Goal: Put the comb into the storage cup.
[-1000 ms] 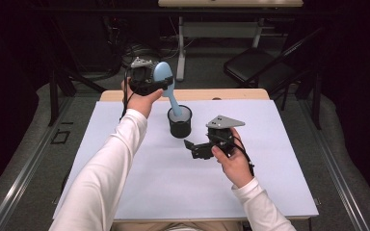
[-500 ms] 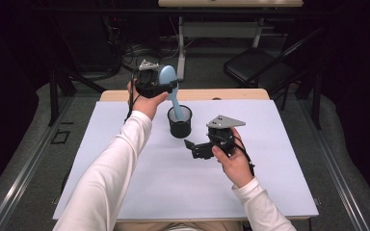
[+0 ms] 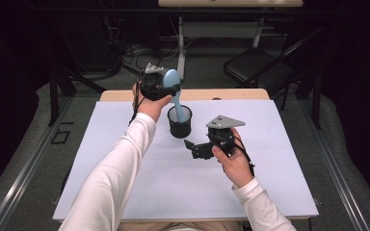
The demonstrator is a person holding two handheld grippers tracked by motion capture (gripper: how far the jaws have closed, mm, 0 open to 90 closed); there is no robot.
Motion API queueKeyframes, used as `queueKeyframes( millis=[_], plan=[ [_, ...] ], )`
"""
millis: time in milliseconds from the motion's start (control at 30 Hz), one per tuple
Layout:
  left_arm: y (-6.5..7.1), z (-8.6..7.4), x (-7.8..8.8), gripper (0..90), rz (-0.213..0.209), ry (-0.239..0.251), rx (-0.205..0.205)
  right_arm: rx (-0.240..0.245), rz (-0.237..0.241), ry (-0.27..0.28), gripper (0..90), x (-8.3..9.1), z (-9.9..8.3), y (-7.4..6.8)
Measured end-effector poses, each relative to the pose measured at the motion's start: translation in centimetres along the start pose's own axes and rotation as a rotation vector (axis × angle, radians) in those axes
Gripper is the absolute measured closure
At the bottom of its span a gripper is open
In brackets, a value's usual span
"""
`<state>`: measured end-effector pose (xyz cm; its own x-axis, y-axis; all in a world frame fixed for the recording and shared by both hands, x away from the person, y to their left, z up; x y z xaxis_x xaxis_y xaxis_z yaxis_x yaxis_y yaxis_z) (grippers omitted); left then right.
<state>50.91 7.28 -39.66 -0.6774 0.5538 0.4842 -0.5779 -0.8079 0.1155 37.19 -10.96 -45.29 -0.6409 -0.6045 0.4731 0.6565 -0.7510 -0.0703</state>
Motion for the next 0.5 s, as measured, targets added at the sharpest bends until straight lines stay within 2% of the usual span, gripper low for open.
queueKeyframes(
  millis=[500],
  plan=[
    [0.04,-0.67,-0.75,48.5,0.005,-0.014,-0.003,-0.004,0.001,-0.005,0.0,0.01,-0.02,0.05]
  ],
)
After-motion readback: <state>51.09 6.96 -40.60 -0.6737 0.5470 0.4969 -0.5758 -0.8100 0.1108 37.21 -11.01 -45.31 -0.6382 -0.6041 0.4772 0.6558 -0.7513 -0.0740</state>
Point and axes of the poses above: each handheld gripper's, and its own axes: x roughly backward along the jaws, z roughly out of its top, y roughly to its right, the point moved 3 cm from there along -x, roughly forward along the jaws, and after that the axes turned 3 degrees about -y, right-handed, at the moved point
